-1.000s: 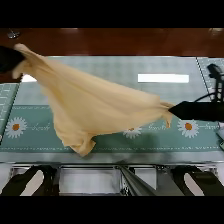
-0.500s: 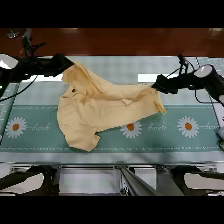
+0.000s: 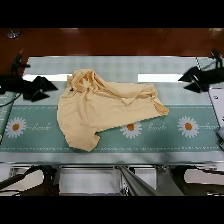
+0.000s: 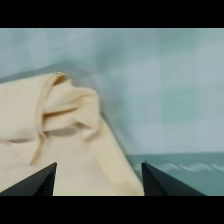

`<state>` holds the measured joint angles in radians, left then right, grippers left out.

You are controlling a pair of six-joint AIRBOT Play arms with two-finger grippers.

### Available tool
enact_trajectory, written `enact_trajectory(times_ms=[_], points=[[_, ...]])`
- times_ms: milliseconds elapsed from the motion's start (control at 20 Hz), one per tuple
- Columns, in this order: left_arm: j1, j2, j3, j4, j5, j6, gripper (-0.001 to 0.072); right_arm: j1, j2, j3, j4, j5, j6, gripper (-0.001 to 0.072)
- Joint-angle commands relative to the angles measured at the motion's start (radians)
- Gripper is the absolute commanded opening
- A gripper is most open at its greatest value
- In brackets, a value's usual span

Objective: Fold the shirts.

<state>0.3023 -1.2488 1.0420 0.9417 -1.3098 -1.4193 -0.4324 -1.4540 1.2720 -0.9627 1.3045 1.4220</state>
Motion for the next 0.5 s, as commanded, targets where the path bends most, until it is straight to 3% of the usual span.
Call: enact_trajectory(times_ms=[0, 200, 450], points=[[0.109, 0.13, -0.259, 0.053, -0.009, -0.019, 0.0702, -0.134, 0.182, -0.306, -0.026, -0.108, -0.028, 0.0613], [0.152, 0.209, -0.495, -0.033, 0.074, 0.022, 0.0702, -0.143, 0.313, -0.567, 0.175, -0.165, -0.185, 0.0613], [0.127, 0.207, -0.603, -0.224, 0.253, 0.102, 0.0702, -0.143, 0.316, -0.587, 0.206, -0.118, -0.22, 0.0613]])
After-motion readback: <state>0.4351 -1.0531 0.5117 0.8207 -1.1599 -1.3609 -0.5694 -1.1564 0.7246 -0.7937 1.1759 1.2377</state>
